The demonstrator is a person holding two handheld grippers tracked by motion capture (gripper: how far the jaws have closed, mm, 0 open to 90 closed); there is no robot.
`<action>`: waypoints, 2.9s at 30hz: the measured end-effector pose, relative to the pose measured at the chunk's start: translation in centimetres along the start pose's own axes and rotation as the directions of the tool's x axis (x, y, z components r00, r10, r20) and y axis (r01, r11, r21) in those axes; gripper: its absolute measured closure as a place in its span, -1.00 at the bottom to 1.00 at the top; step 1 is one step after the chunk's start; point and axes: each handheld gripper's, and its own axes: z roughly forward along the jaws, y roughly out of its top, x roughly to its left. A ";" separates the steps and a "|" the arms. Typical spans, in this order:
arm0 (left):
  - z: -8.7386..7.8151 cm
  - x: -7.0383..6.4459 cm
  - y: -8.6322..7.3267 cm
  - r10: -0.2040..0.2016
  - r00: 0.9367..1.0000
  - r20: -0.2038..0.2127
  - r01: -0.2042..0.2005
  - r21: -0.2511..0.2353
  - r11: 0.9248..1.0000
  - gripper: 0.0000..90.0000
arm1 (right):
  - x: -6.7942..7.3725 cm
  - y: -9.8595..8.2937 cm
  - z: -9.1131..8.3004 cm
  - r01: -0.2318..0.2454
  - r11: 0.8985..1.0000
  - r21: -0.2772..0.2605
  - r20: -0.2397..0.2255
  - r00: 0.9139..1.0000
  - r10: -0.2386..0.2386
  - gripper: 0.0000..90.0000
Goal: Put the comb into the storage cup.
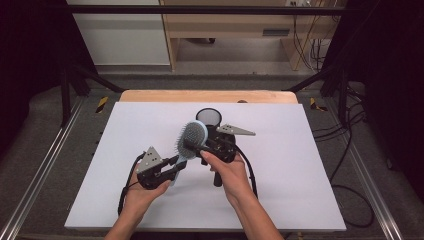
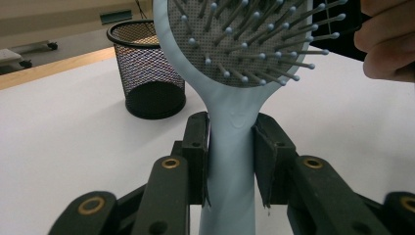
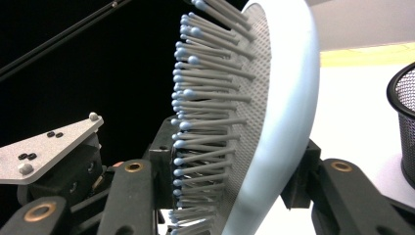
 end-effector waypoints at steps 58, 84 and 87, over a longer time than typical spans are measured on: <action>-4.8 4.7 -3.8 -0.137 0.948 -0.287 0.101 -0.138 0.985 -0.86 | -3.0 10.3 -0.1 -0.021 0.987 -0.160 0.129 0.991 0.042 0.21; -4.2 4.1 -4.0 -0.085 0.956 -0.281 0.050 -0.131 0.990 -0.88 | -5.3 12.6 -0.4 -0.016 0.978 -0.207 0.223 0.973 0.063 0.20; -4.1 4.1 -4.0 -0.083 0.955 -0.283 0.048 -0.128 0.991 -0.88 | -5.5 12.8 -0.6 -0.016 0.978 -0.209 0.230 0.971 0.065 0.20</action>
